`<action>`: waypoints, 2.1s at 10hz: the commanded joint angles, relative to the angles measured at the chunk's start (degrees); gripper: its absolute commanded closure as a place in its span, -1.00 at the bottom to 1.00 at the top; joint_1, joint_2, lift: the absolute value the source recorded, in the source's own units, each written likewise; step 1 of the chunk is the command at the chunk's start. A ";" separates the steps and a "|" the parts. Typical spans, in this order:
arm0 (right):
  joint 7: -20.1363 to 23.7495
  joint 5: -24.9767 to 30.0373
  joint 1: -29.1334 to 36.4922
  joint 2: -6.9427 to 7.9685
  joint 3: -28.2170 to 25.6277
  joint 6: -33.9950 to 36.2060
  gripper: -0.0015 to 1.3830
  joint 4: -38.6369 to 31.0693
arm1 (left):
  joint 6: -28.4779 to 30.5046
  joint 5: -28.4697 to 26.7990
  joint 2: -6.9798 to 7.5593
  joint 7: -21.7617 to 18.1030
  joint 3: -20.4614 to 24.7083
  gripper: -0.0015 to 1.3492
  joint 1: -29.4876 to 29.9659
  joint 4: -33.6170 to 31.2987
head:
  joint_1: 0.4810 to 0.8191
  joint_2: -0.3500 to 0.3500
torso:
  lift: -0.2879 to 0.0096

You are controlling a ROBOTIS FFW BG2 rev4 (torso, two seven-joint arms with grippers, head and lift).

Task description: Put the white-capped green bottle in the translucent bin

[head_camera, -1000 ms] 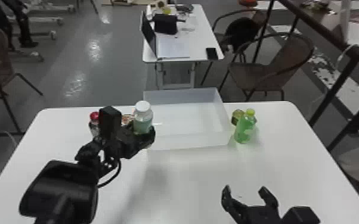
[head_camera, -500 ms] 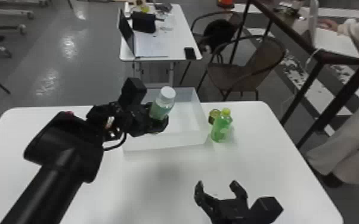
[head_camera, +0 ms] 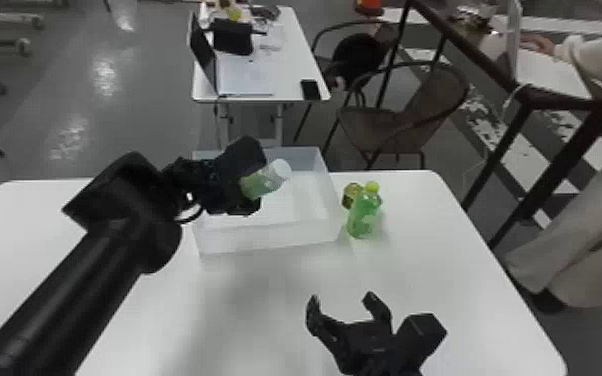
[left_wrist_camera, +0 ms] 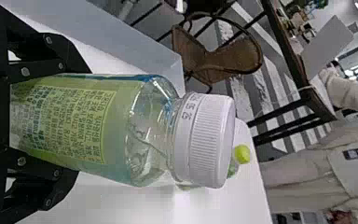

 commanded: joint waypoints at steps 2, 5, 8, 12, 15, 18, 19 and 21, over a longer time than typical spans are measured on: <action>1.13 -0.10 -2.40 0.16 0.15 -0.01 -0.88 1.99 | 1.04 -13.76 -0.39 1.39 -3.17 0.22 -6.18 6.61 | 0.27 -0.24 | 0.75; 1.83 -0.46 -2.66 0.48 -0.03 -0.01 -0.88 2.51 | -0.28 -14.73 -0.21 3.32 -8.62 -0.71 -7.67 6.61 | 0.27 -0.18 | 0.75; 2.19 -0.63 -1.43 0.48 -0.73 -0.01 -0.88 1.19 | 0.25 -13.15 -0.74 3.58 -10.38 -0.89 -7.41 5.91 | 0.27 -0.24 | 0.75; 1.57 0.16 1.38 0.07 -1.61 0.08 -0.88 -2.06 | 1.65 -9.01 0.93 1.47 5.53 -0.87 14.83 -22.13 | 0.27 -0.29 | 0.75; -0.54 1.13 3.58 -0.72 -2.58 0.08 -0.88 -4.52 | 0.78 0.30 -0.30 0.86 17.31 -0.82 31.79 -38.04 | 0.27 -0.24 | 0.75; -2.91 1.30 5.42 -3.09 -2.58 0.08 -0.88 -7.42 | -0.81 21.04 -0.30 5.87 26.71 -0.81 47.35 -45.95 | 0.27 -0.10 | 0.75; -4.49 1.21 7.18 -4.06 -2.58 0.08 -0.88 -8.74 | -2.30 26.23 -1.59 10.18 29.35 -0.81 52.36 -48.59 | 0.27 -0.02 | 0.75; -6.78 1.21 10.70 -5.29 -2.58 0.08 -0.88 -10.85 | -8.80 34.84 -1.59 17.73 32.69 -0.80 61.24 -50.17 | 0.27 0.16 | 0.75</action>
